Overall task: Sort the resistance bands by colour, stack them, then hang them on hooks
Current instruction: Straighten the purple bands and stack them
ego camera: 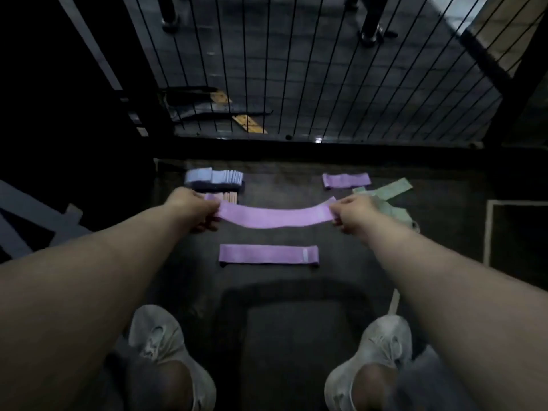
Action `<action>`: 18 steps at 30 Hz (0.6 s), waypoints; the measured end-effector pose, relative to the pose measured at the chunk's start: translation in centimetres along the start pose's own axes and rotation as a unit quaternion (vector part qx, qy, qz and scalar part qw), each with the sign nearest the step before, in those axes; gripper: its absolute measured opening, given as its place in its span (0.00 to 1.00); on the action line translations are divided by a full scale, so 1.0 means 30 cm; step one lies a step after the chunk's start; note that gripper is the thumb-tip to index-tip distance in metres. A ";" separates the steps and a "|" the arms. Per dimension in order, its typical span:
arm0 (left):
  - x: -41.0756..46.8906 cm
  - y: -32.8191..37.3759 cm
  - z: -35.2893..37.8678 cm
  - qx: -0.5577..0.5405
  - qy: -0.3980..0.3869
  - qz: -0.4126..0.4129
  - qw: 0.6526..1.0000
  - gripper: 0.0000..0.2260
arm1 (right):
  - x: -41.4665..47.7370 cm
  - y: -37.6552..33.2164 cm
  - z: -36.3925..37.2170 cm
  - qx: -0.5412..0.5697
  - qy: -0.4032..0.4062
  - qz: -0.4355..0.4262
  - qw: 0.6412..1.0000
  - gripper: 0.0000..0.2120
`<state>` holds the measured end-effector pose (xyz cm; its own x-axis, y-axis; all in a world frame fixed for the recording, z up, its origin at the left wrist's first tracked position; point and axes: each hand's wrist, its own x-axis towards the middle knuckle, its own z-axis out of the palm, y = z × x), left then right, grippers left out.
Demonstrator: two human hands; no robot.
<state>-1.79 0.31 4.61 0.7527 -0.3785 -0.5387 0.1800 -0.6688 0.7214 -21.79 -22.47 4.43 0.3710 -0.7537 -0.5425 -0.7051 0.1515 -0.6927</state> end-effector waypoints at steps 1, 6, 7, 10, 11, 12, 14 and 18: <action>0.024 -0.046 0.030 0.009 -0.002 -0.021 1.000 0.10 | 0.024 0.056 0.038 0.002 -0.011 0.032 0.999 0.13; 0.157 -0.261 0.153 0.032 0.010 -0.099 0.995 0.09 | 0.122 0.260 0.188 0.045 -0.016 0.144 0.988 0.12; 0.180 -0.293 0.174 0.036 0.019 -0.105 0.994 0.10 | 0.143 0.289 0.210 0.041 -0.006 0.144 0.989 0.12; 0.239 -0.355 0.235 0.029 0.039 -0.127 0.991 0.08 | 0.202 0.364 0.262 -0.007 0.022 0.130 0.991 0.12; 0.254 -0.366 0.250 0.030 0.045 -0.129 0.990 0.09 | 0.216 0.382 0.271 -0.031 0.031 0.122 0.992 0.11; 0.278 -0.382 0.267 0.037 0.055 -0.133 0.989 0.09 | 0.236 0.402 0.278 -0.059 0.041 0.110 0.991 0.10; 0.311 -0.403 0.290 0.052 0.070 -0.134 0.987 0.08 | 0.266 0.423 0.282 -0.111 0.058 0.085 0.988 0.08; 0.337 -0.441 0.327 0.039 0.073 -0.139 0.987 0.07 | 0.300 0.458 0.297 -0.135 0.060 0.073 0.986 0.04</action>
<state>-2.77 -0.95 -14.67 0.7651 -0.0818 -0.6387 0.3471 -0.7831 0.5160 -22.76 -21.49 -14.22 0.1909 -0.8097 -0.5548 -0.8871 0.0996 -0.4507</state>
